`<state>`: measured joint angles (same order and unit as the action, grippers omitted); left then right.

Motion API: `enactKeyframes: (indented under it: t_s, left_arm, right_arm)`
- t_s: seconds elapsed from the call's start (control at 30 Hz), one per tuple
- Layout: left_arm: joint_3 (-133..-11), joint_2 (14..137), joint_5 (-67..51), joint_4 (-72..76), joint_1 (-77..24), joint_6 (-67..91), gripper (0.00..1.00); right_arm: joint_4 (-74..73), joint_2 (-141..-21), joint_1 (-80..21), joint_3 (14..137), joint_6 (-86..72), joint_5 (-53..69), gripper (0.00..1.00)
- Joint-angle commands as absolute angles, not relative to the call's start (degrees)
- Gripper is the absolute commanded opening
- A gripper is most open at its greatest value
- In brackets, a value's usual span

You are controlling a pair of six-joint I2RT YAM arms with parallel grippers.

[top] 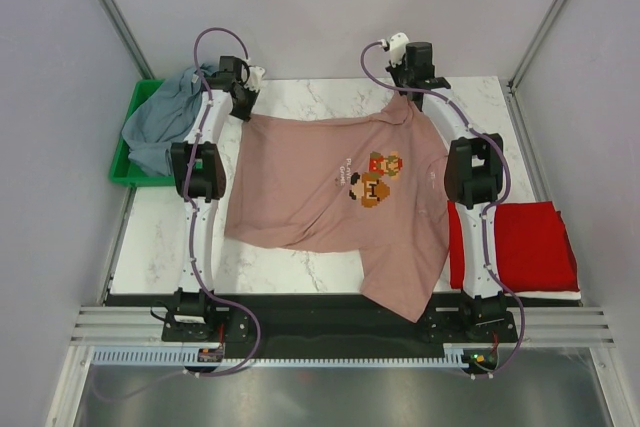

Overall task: Fold and stack the t-shirts
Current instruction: Flatten the tshirt out

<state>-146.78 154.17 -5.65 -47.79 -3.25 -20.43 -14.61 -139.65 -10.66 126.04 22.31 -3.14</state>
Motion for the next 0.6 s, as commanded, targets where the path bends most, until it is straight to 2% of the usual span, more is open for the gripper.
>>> enactKeyframes:
  t_s: [0.0, 0.07, 0.27, 0.57]
  left_arm:
    - [-148.18, 155.48, -2.82, -48.35, -2.81, -20.13, 0.07]
    - [-148.8, 155.74, -2.72, -47.99, -2.72, -20.21, 0.03]
    - [-151.69, 154.26, -1.85, -46.5, -2.64, -19.95, 0.02]
    - [-152.23, 136.6, -0.62, -42.36, -2.29, -20.83, 0.02]
  right_arm:
    - [-13.8, -136.05, -10.9, 128.85, 21.8, -2.99, 0.0]
    - [-13.97, -135.97, -10.9, 128.94, 21.71, -2.99, 0.0]
    - [-14.06, -134.39, -10.99, 129.28, 22.94, -3.6, 0.0]
    - [-13.36, -126.31, -9.15, 130.25, 22.42, -6.24, 0.0]
